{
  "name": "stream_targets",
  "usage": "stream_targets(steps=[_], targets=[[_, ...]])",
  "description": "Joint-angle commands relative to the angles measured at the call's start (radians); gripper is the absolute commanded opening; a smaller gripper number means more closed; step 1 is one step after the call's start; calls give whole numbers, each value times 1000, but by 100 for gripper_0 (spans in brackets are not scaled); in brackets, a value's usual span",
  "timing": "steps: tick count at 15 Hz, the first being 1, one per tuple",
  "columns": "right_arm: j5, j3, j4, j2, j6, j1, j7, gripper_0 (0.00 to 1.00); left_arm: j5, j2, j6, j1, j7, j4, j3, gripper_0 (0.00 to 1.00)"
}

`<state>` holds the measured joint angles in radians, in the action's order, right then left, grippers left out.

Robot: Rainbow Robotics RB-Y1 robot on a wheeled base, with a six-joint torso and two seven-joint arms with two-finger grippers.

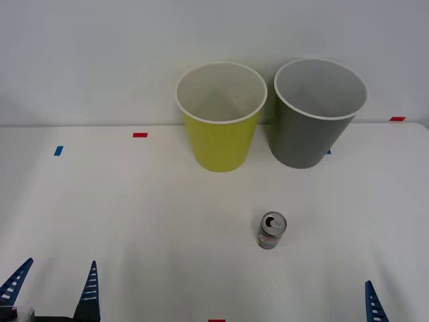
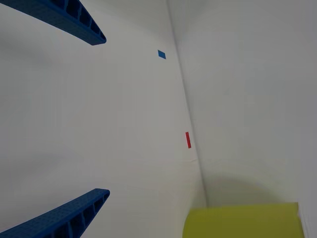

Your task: Put cans in the gray bin and PET bottles in the light green bin.

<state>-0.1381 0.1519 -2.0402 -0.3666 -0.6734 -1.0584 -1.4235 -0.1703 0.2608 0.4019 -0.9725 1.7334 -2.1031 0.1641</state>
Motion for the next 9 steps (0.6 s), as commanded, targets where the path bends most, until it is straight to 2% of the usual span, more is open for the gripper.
stream_targets(steps=[1,9], targets=[[0,0,0,0,0,0,0,100,0,0,0,0,0,0,0,100],[0,0,0,0,0,0,0,100,0,0,0,0,0,0,0,100]])
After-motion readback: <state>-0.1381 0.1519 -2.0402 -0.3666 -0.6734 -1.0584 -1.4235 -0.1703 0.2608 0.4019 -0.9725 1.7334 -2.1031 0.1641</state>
